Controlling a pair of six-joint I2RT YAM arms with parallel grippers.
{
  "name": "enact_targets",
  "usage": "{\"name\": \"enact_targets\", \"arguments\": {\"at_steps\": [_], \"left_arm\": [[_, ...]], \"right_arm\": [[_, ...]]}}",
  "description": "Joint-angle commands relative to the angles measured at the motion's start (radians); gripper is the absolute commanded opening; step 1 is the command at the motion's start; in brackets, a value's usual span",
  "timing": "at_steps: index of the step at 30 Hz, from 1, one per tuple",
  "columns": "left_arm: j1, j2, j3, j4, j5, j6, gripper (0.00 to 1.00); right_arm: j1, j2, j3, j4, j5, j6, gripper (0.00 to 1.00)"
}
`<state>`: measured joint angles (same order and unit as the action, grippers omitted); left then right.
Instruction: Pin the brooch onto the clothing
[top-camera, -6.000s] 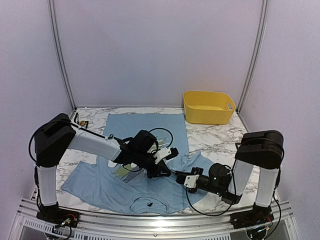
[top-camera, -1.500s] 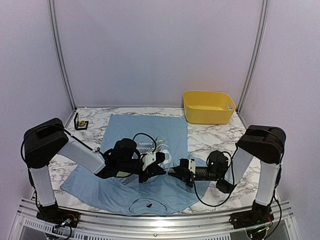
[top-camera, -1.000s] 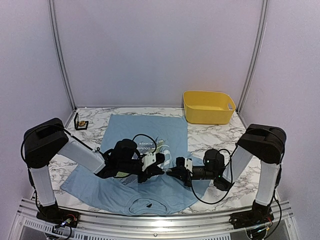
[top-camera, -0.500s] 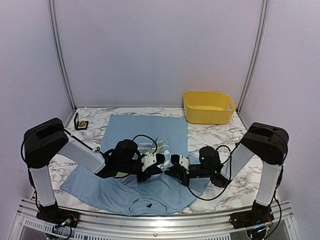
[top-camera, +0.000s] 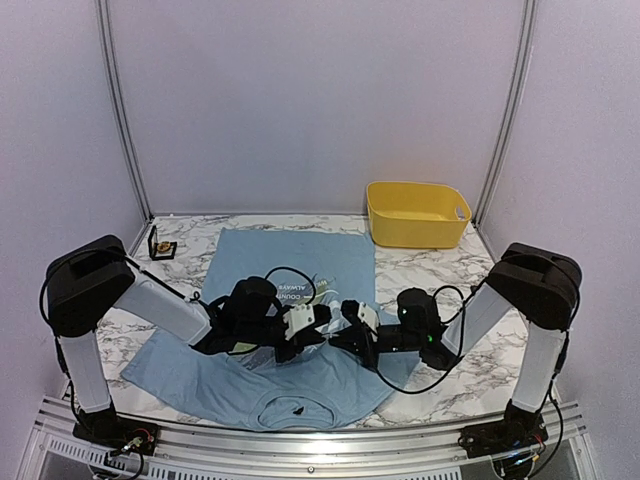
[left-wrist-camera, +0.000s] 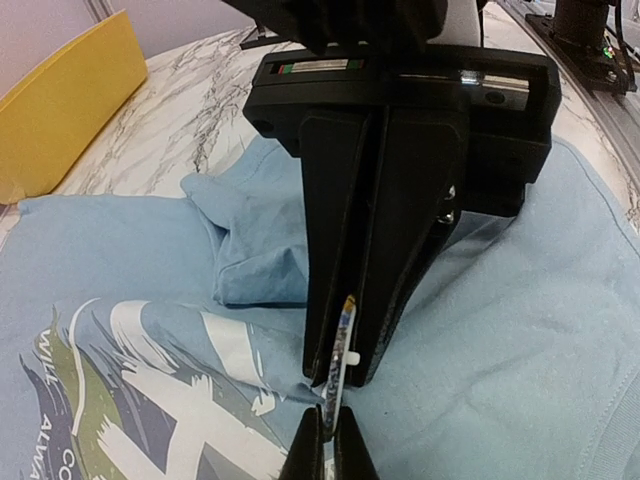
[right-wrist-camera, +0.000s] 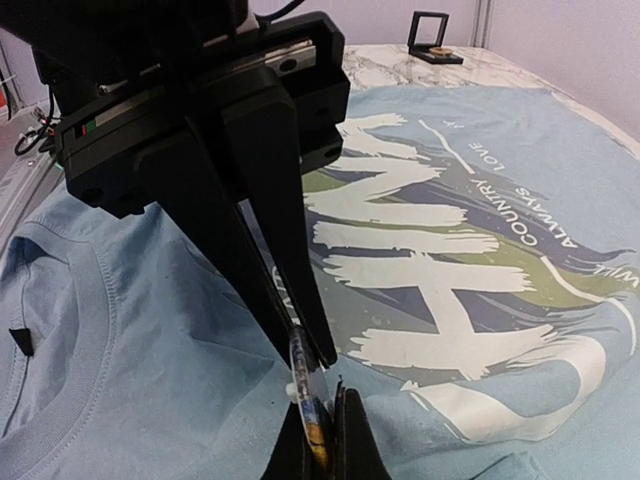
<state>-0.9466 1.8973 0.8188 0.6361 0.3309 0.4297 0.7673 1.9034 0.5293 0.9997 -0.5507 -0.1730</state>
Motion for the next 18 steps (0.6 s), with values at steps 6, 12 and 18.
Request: {"name": "enact_targets", "arguments": {"at_steps": [6,12,18], "left_arm": [[-0.041,-0.056,0.011,0.034,0.080,-0.008,0.00],[-0.040,-0.062,0.008,0.033,0.071,-0.010,0.00],[-0.038,-0.058,0.010,0.033,0.043,-0.008,0.00]], "right_arm": [[-0.066,-0.015,-0.061,0.211,0.046,0.117,0.02],[-0.067,-0.005,-0.070,0.239,0.021,0.130,0.03],[-0.067,-0.041,-0.092,0.206,0.015,0.065,0.21]]}}
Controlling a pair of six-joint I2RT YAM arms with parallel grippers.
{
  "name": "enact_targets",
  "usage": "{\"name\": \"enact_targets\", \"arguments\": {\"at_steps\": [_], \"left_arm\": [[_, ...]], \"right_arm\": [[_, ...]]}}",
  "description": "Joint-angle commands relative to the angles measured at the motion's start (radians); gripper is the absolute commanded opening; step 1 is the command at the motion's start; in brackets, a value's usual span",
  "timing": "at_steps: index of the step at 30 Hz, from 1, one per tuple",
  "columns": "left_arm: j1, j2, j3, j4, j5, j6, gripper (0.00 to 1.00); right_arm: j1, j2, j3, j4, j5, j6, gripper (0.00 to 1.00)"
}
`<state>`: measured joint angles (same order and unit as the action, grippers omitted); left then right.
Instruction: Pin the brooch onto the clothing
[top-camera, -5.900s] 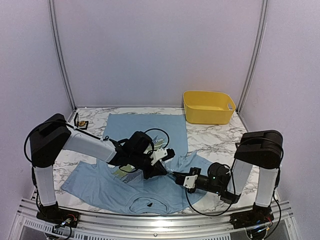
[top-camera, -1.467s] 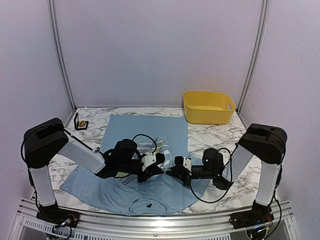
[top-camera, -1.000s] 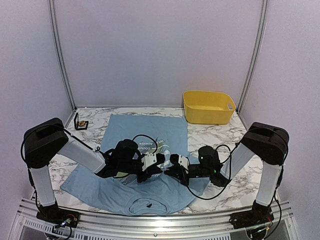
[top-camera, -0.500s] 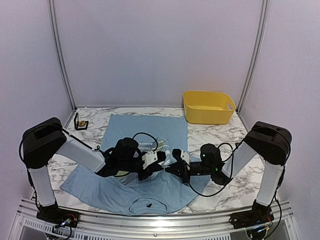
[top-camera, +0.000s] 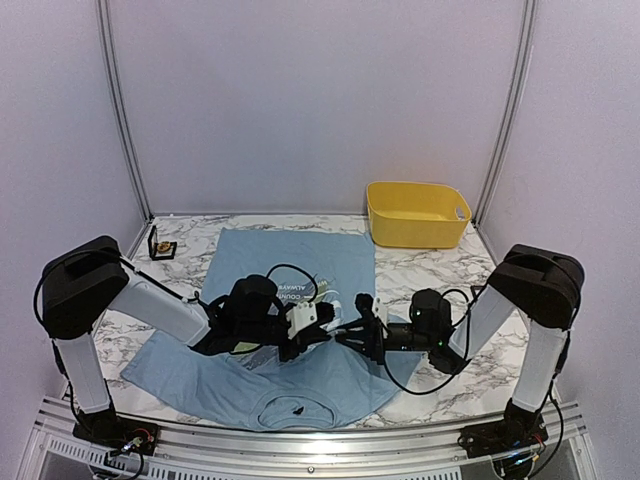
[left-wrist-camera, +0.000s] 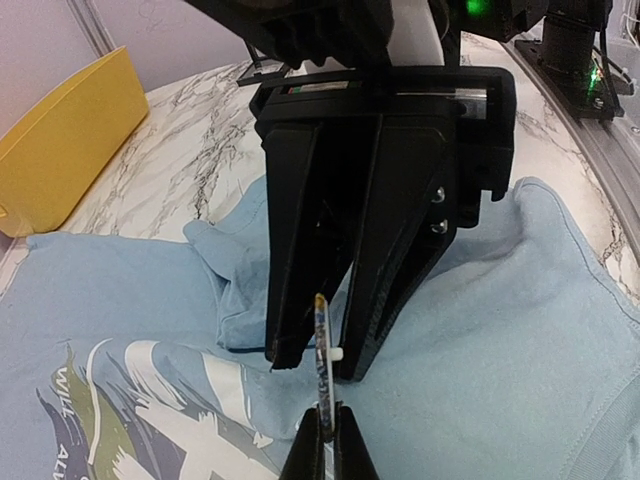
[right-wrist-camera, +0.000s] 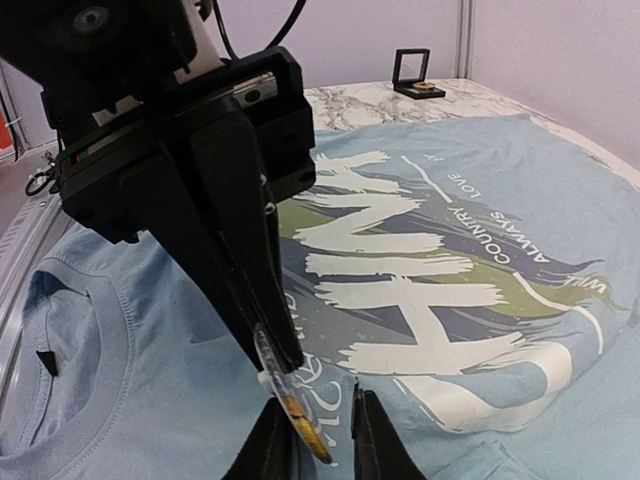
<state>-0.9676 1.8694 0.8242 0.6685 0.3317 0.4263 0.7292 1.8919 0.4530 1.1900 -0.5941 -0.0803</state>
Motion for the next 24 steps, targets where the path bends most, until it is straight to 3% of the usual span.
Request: {"name": "enact_targets", "arguments": {"at_steps": [1,7,14,18,22,23,24], "left_arm": [[-0.018,-0.029,0.005,0.000,0.039,-0.003,0.00],[-0.019,-0.017,0.008,-0.001,-0.001,0.010,0.00],[-0.059,-0.012,-0.002,-0.005,-0.198,0.150,0.00],[-0.121,0.021,-0.006,-0.013,-0.388,0.334,0.00],[-0.184,0.072,0.006,-0.020,-0.552,0.474,0.00],[-0.193,0.073,0.005,-0.024,-0.569,0.490,0.04],[-0.199,0.071,0.003,-0.028,-0.583,0.499,0.16]], "right_arm": [[-0.029,-0.039,-0.020,0.009,0.048,-0.042,0.25],[-0.028,-0.104,-0.074,0.024,0.028,-0.098,0.41],[-0.028,-0.224,-0.093,-0.062,0.059,-0.109,0.46],[-0.030,-0.319,-0.077,-0.197,0.191,-0.054,0.46],[-0.031,-0.417,-0.009,-0.469,0.415,0.022,0.46],[-0.030,-0.433,0.010,-0.542,0.465,0.044,0.46],[-0.030,-0.447,0.031,-0.611,0.511,0.067,0.46]]}}
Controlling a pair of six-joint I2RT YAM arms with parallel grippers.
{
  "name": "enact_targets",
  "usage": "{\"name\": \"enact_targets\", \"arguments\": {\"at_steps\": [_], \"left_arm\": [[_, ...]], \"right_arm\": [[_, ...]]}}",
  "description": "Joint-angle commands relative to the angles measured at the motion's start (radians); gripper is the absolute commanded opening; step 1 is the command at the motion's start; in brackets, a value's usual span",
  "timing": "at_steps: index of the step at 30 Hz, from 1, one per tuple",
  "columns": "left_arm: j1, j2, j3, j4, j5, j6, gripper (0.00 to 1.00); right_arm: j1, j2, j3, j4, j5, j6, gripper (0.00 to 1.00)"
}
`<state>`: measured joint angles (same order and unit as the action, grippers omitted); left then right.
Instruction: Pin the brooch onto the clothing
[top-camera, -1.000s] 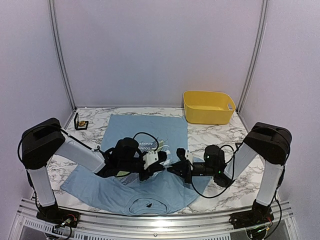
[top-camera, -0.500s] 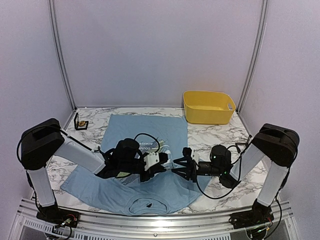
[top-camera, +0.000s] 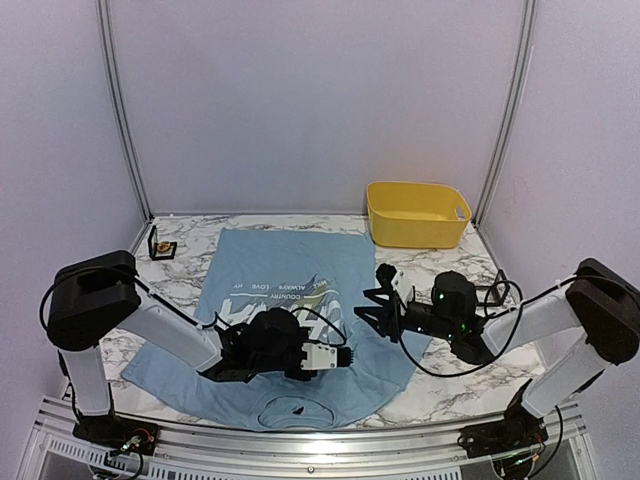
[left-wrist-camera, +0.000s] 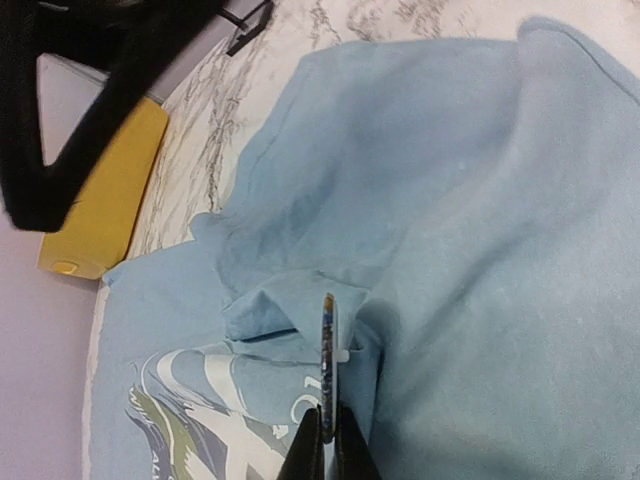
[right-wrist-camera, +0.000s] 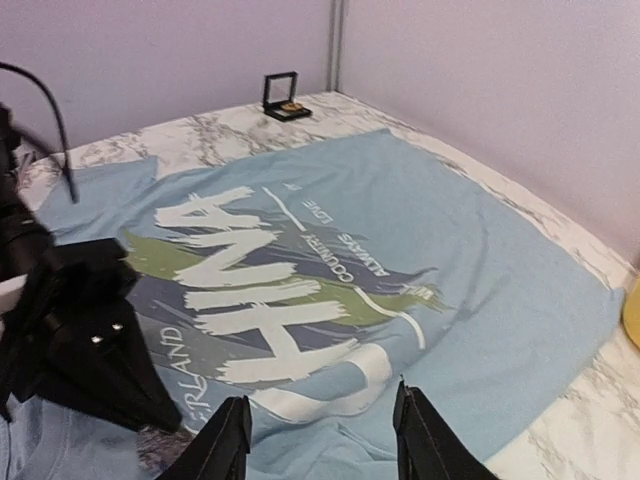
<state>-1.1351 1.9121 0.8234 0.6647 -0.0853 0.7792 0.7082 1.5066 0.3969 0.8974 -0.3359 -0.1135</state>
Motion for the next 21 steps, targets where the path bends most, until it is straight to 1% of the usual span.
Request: {"name": "enact_targets", "arguments": {"at_steps": [1,3,4,5,7,8,9,10,13,15,17,19,21], "left_arm": [[-0.036,0.022,0.001,-0.030,-0.177,0.150,0.28],[-0.048,0.002,-0.009,-0.052,-0.189,0.161,0.57],[-0.054,-0.011,-0.013,-0.064,-0.194,0.165,0.67],[-0.061,-0.025,-0.017,-0.080,-0.200,0.166,0.74],[-0.073,-0.056,-0.023,-0.107,-0.211,0.153,0.84],[-0.078,-0.073,-0.025,-0.121,-0.215,0.141,0.93],[-0.081,-0.090,-0.025,-0.139,-0.219,0.122,0.98],[-0.083,-0.108,-0.021,-0.172,-0.216,0.099,0.99],[-0.081,-0.164,0.003,-0.327,-0.180,0.031,0.99],[-0.073,-0.209,0.023,-0.445,-0.131,-0.023,0.99],[-0.032,-0.245,0.054,-0.569,-0.051,-0.106,0.99],[0.043,-0.257,0.076,-0.592,-0.055,-0.252,0.99],[0.155,-0.232,0.122,-0.599,-0.069,-0.438,0.99]], "right_arm": [[-0.010,-0.073,0.106,-0.392,0.289,0.118,0.45],[-0.009,-0.089,0.138,-0.509,0.329,0.169,0.44],[-0.009,-0.096,0.145,-0.553,0.367,0.187,0.44],[-0.010,-0.104,0.148,-0.581,0.380,0.208,0.43],[-0.008,-0.120,0.149,-0.627,0.399,0.252,0.43],[-0.009,-0.128,0.148,-0.644,0.407,0.273,0.42],[-0.009,-0.134,0.150,-0.664,0.413,0.290,0.41],[-0.010,-0.138,0.157,-0.685,0.417,0.310,0.38],[-0.007,-0.132,0.181,-0.780,0.425,0.364,0.19],[-0.006,-0.105,0.196,-0.834,0.429,0.399,0.09],[-0.006,-0.069,0.207,-0.882,0.435,0.439,0.01],[-0.007,-0.029,0.219,-0.941,0.464,0.486,0.00],[-0.007,0.002,0.221,-0.973,0.504,0.532,0.00]]}}
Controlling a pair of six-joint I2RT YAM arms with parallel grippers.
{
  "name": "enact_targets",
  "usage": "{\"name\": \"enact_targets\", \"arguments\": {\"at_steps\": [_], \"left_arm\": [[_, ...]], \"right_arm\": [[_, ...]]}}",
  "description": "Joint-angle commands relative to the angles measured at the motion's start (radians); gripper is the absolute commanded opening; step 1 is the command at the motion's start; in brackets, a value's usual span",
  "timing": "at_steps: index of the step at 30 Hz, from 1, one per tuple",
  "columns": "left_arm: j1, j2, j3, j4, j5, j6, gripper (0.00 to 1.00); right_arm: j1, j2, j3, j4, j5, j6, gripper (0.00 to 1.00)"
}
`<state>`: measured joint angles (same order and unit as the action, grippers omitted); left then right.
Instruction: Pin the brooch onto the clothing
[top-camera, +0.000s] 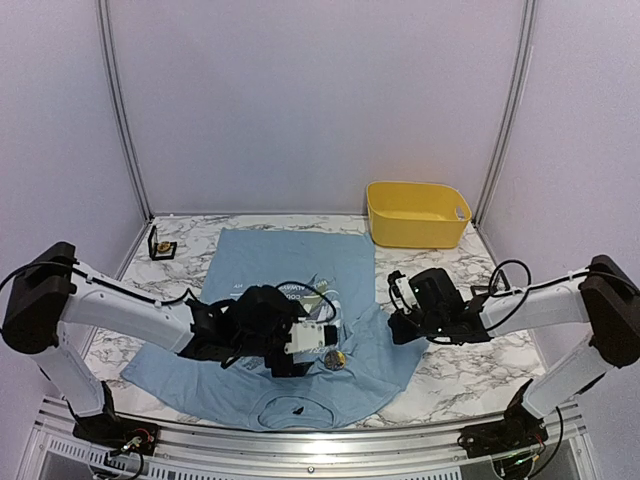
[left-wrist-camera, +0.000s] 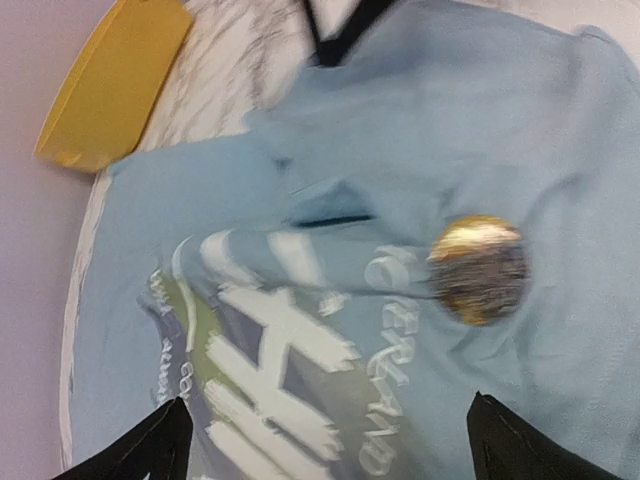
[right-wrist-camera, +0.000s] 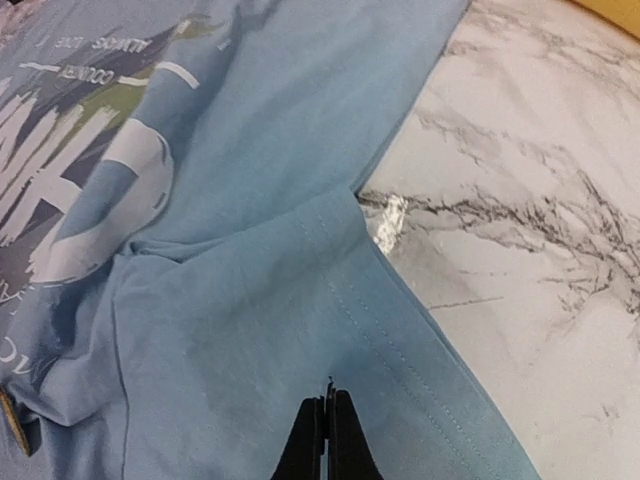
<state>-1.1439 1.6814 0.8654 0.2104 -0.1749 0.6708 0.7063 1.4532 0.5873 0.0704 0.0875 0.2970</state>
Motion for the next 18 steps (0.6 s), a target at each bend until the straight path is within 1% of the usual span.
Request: {"name": "enact_targets", "arguments": {"at_steps": [1,3,4,7,8,10,12,15,18], "left_arm": [[0.224,0.030,0.133,-0.162,0.019,-0.476,0.98],[0.339,0.115,0.221,-0.226,0.034,-0.666,0.93],[0.390,0.154,0.252,-0.254,0.043,-0.734,0.89],[0.504,0.240,0.276,-0.239,0.044,-0.867,0.85],[0.521,0.258,0.281,-0.234,0.031,-0.899,0.85],[0.576,0.294,0.294,-0.230,0.006,-0.938,0.85],[0.602,0.338,0.320,-0.231,-0.020,-0.942,0.85],[0.622,0.398,0.372,-0.247,-0.041,-0.935,0.85],[0.624,0.424,0.413,-0.244,-0.060,-0.928,0.85]], "right_arm": [[-0.008,0.066,0.025,-0.148,0.104,0.150,0.00],[-0.007,0.091,0.016,-0.156,0.136,0.190,0.00],[-0.008,0.103,0.016,-0.174,0.152,0.210,0.00],[-0.009,0.113,0.012,-0.257,0.231,0.286,0.00],[-0.009,0.095,0.005,-0.285,0.267,0.314,0.00],[-0.009,0.039,-0.031,-0.309,0.310,0.358,0.00],[-0.013,-0.018,-0.069,-0.325,0.325,0.391,0.00],[-0.017,-0.077,-0.111,-0.353,0.328,0.432,0.00],[-0.018,-0.091,-0.128,-0.353,0.305,0.429,0.00]]}}
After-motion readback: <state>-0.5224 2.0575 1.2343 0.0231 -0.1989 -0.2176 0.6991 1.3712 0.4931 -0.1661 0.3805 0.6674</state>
